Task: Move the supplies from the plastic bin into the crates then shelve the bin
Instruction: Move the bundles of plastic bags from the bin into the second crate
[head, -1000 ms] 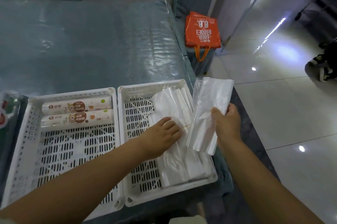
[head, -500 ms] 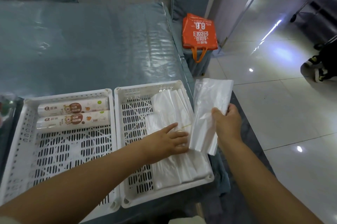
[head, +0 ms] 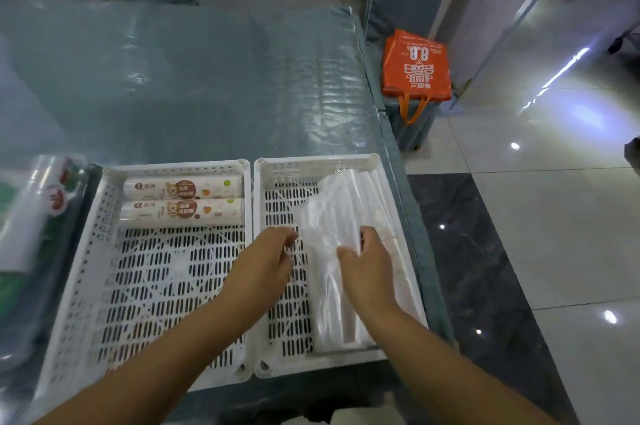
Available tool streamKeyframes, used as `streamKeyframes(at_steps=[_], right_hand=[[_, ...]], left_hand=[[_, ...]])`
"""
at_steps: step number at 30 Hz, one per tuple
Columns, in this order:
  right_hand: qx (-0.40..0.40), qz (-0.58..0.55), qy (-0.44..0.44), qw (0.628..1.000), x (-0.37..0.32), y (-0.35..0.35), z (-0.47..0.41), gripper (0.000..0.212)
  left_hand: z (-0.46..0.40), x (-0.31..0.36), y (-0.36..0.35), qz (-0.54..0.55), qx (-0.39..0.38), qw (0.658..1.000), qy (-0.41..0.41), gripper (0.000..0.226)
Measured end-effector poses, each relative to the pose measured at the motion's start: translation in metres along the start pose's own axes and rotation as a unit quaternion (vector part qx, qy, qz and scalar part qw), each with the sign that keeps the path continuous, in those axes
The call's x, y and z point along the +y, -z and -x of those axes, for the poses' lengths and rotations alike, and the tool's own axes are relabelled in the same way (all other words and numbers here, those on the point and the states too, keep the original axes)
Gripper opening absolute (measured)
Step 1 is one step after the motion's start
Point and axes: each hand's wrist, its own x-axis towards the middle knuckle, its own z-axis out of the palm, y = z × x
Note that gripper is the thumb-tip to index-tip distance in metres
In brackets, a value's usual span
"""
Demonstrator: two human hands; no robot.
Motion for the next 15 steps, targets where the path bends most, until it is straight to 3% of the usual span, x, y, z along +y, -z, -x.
streamKeyframes(at_steps=[6, 11, 15], right_hand=[[-0.048, 0.04, 0.032, 0.998, 0.005, -0.039, 0.017, 0.022], [-0.095, 0.088, 0.031, 0.991, 0.007, -0.051, 0.018, 0.029], [-0.101, 0.149, 0.055, 0.982, 0.007, -0.051, 0.021, 0.035]], left_hand=[[0.02, 0.0, -0.017, 0.062, -0.076, 0.99, 0.098, 0.035], [0.029, -0.002, -0.013, -0.027, -0.045, 0.994, 0.093, 0.034], [0.032, 0.0, -0.011, -0.048, -0.101, 0.99, 0.083, 0.04]])
